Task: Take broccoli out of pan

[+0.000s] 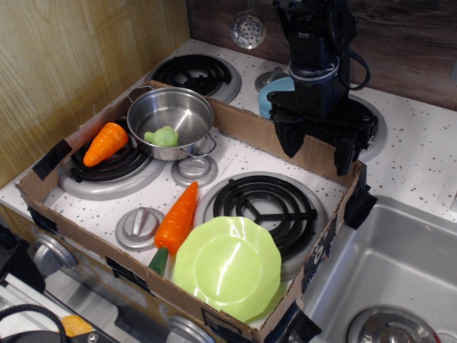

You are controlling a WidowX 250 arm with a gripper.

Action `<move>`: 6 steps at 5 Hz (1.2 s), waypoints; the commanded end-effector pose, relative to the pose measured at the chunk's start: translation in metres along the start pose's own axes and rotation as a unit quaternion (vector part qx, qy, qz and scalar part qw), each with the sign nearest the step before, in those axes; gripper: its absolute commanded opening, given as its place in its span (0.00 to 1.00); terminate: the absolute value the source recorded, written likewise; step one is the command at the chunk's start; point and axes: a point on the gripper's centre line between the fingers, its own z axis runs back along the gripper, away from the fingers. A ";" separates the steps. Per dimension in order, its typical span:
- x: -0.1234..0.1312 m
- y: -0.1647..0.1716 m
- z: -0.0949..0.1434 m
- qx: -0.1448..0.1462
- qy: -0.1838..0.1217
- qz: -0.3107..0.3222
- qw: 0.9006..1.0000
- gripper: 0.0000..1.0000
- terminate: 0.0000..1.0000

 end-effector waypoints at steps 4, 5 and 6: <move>0.004 0.044 0.043 0.084 0.005 0.272 0.959 1.00 0.00; 0.004 0.063 0.053 0.121 -0.001 0.307 0.944 1.00 0.00; -0.001 0.084 0.059 0.145 0.008 0.286 0.947 1.00 0.00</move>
